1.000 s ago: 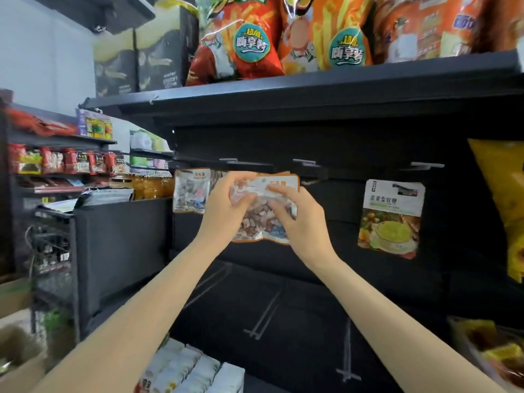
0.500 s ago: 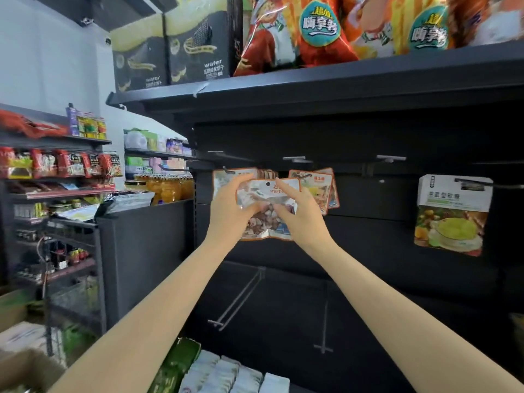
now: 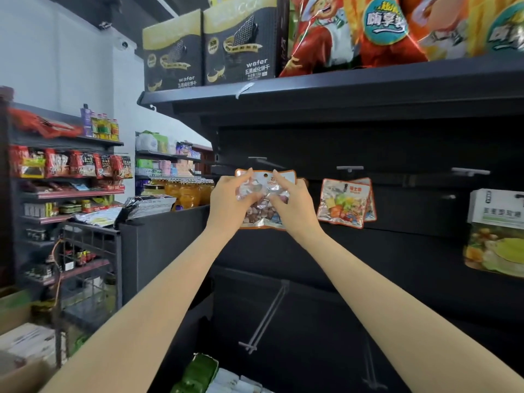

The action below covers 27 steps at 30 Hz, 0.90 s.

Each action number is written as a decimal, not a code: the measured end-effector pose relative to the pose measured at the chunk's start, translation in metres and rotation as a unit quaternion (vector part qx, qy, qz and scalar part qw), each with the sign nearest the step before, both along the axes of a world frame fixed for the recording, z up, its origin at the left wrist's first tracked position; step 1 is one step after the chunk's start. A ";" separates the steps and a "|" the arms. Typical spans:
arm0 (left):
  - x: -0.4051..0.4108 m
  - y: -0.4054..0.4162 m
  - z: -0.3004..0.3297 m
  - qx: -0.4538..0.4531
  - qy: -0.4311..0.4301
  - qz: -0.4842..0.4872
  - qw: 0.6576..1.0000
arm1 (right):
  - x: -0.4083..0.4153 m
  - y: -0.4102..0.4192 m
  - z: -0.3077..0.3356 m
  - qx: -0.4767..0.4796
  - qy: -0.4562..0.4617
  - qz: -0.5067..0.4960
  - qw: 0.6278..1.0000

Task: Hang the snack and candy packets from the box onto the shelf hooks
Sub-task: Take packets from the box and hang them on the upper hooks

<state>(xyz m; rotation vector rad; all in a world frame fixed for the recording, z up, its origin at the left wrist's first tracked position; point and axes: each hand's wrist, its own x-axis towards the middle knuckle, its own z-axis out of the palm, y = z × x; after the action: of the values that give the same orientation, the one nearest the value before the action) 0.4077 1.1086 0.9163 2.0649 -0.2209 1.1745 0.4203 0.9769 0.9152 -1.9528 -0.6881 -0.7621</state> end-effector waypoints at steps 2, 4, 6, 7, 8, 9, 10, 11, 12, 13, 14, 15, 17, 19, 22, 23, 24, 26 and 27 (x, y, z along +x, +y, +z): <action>0.003 0.003 0.000 0.010 0.009 -0.008 1.000 | 0.003 0.002 0.000 -0.001 -0.001 -0.006 1.000; 0.006 0.007 -0.001 0.019 0.008 -0.010 1.000 | 0.004 0.004 0.000 -0.008 -0.006 -0.009 1.000; 0.010 0.012 -0.004 0.015 0.008 -0.015 1.000 | 0.004 0.007 -0.001 -0.015 -0.014 -0.008 1.000; 0.011 0.014 -0.005 0.011 0.009 -0.018 1.000 | 0.004 0.009 -0.001 -0.019 -0.018 -0.009 1.000; 0.012 0.016 -0.007 0.008 0.009 -0.021 1.000 | 0.004 0.010 -0.001 -0.022 -0.020 -0.012 0.999; 0.013 0.017 -0.007 0.008 0.009 -0.025 1.000 | 0.005 0.011 -0.002 -0.023 -0.023 -0.017 0.999; 0.014 0.018 -0.008 0.010 0.011 -0.028 0.999 | 0.005 0.013 -0.002 -0.021 -0.027 -0.021 0.999; 0.015 0.019 -0.007 0.012 0.013 -0.030 0.999 | 0.005 0.014 -0.003 -0.019 -0.031 -0.025 0.999; 0.015 0.019 -0.007 0.014 0.011 -0.030 0.999 | 0.004 0.014 -0.003 -0.016 -0.034 -0.028 0.999; 0.015 0.020 -0.006 0.013 0.006 -0.031 0.999 | 0.004 0.015 -0.003 -0.010 -0.035 -0.032 0.999; 0.015 0.019 -0.005 0.010 0.002 -0.033 0.999 | 0.003 0.014 -0.003 -0.003 -0.034 -0.037 0.999; 0.015 0.019 -0.004 0.009 -0.001 -0.037 0.999 | 0.003 0.014 -0.003 0.005 -0.030 -0.043 0.999; 0.016 0.016 -0.001 0.014 -0.001 -0.041 0.999 | 0.003 0.013 -0.003 0.014 -0.023 -0.054 0.998; 0.018 0.015 0.000 0.024 0.007 -0.034 0.999 | 0.005 0.013 -0.002 0.010 -0.025 -0.063 0.998; 0.023 0.016 -0.002 0.024 0.027 -0.030 0.999 | 0.010 0.014 -0.002 -0.003 -0.017 -0.075 0.997; 0.024 0.017 -0.003 0.023 0.032 -0.030 0.999 | 0.011 0.014 -0.002 -0.009 -0.013 -0.078 0.997; 0.026 0.017 -0.004 0.023 0.036 -0.029 0.999 | 0.013 0.014 -0.004 -0.015 -0.014 -0.083 0.996; 0.028 0.015 -0.006 0.027 0.043 -0.031 0.998 | 0.016 0.013 -0.009 -0.031 -0.035 -0.095 0.994; 0.029 0.014 -0.007 0.034 0.048 -0.034 0.998 | 0.018 0.011 -0.012 -0.044 -0.052 -0.104 0.992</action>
<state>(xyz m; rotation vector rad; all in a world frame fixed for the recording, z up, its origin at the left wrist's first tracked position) 0.4370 1.1225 0.9097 2.1504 -0.2861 1.0373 0.4385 0.9883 0.9030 -2.0997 -0.5938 -0.9818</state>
